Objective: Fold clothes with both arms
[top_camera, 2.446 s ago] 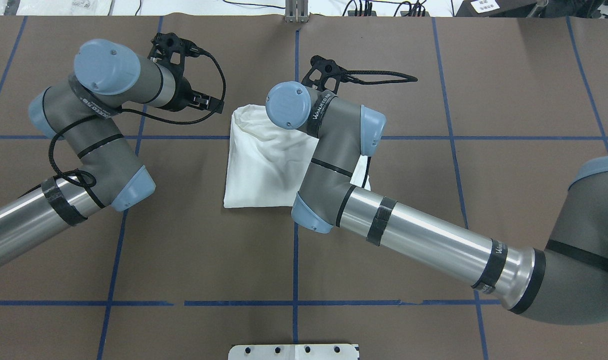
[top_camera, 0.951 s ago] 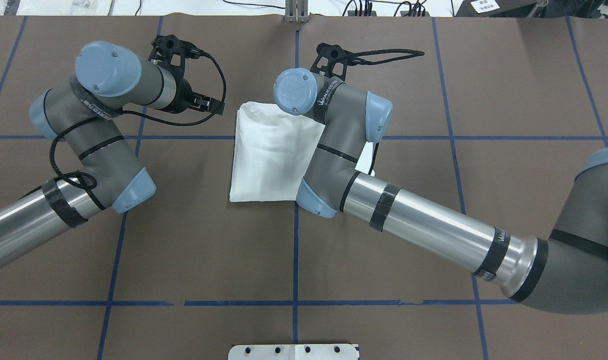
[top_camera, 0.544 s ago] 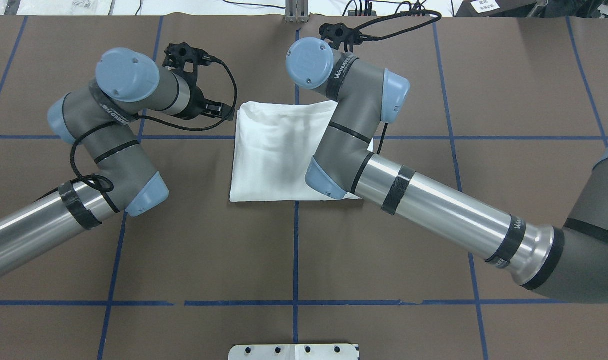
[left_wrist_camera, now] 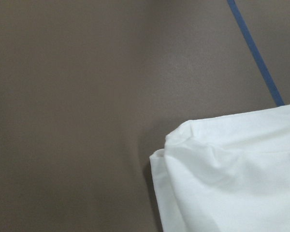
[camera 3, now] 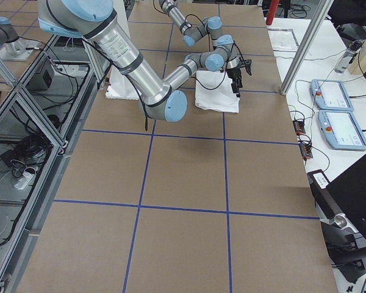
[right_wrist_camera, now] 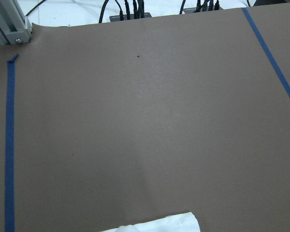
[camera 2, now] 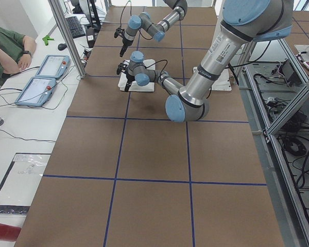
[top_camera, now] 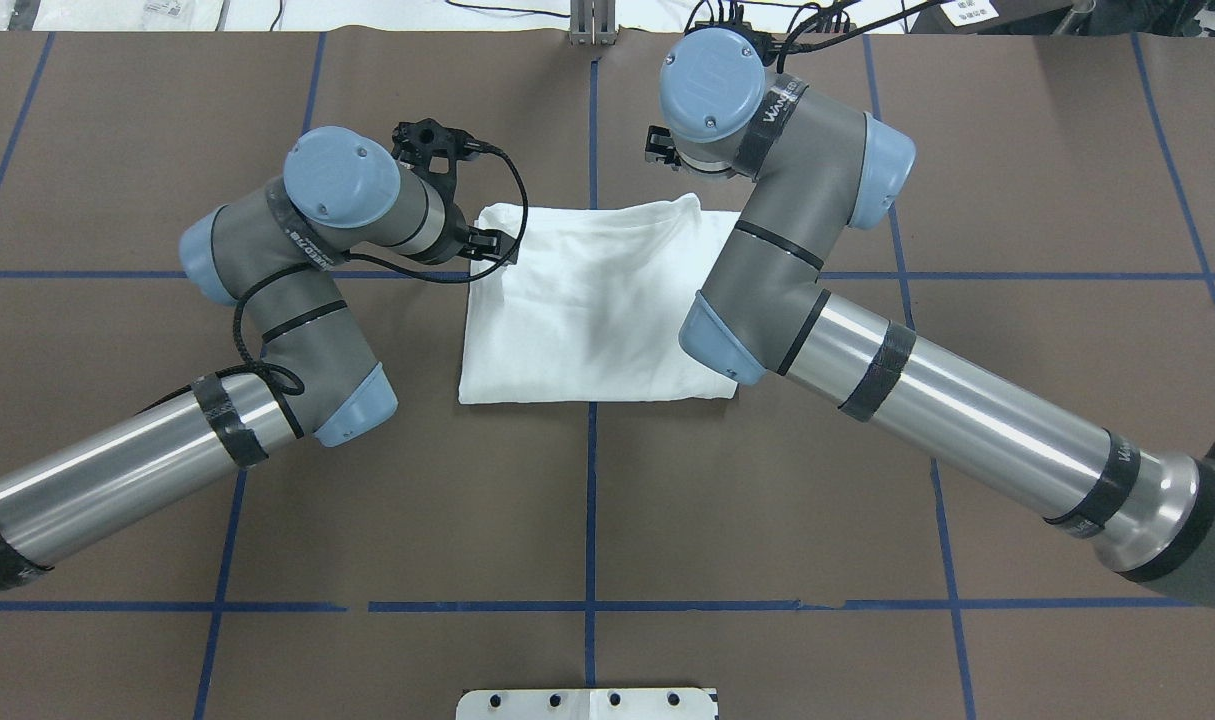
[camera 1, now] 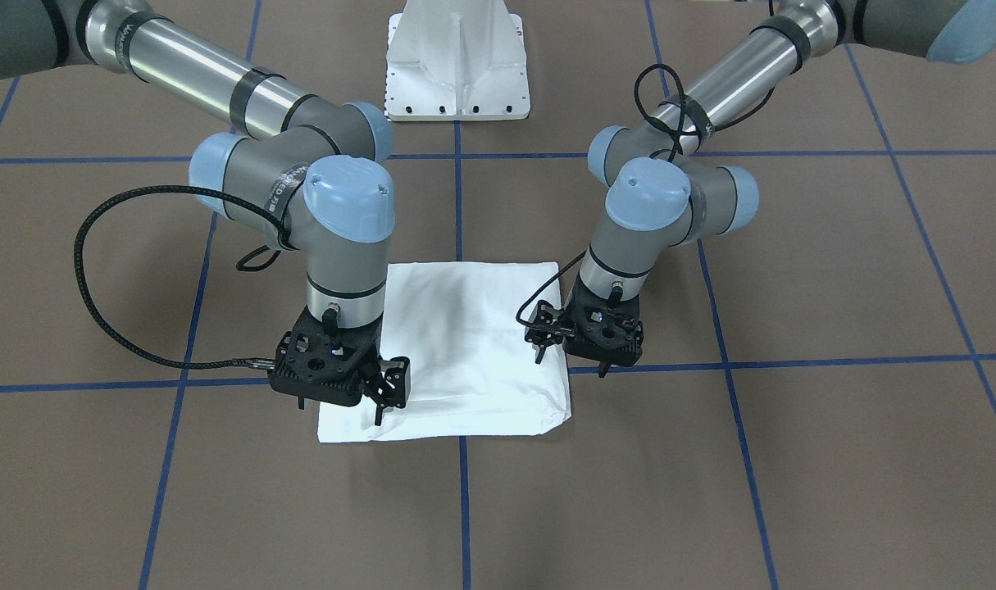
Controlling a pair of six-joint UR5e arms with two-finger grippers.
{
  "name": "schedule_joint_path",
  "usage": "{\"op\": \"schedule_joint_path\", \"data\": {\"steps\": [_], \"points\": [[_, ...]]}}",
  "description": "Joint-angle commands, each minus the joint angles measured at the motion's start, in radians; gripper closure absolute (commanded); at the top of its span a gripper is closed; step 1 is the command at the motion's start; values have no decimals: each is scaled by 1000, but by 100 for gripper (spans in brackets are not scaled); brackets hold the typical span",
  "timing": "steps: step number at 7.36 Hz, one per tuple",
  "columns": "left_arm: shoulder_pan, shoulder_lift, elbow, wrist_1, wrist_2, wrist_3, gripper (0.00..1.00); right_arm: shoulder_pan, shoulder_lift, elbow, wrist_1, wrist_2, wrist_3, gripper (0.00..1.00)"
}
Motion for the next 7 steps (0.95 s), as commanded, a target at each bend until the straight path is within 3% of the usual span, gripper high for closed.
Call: {"op": "schedule_joint_path", "data": {"steps": [1,2,4,5,7], "points": [[2,-89,135,-4,36,-24,0,1,-14,7,0,2,-2,0],[1,-97,170,-10,126,-30,0,1,-17,7,0,2,-2,0],[-38,-125,227,-15,136,-31,0,1,-23,7,2,2,-4,0],[-73,-165,305,-19,165,-32,0,1,-29,7,2,2,-4,0],[-125,-166,309,-19,170,-27,0,-3,-31,9,2,2,-2,0]]}}
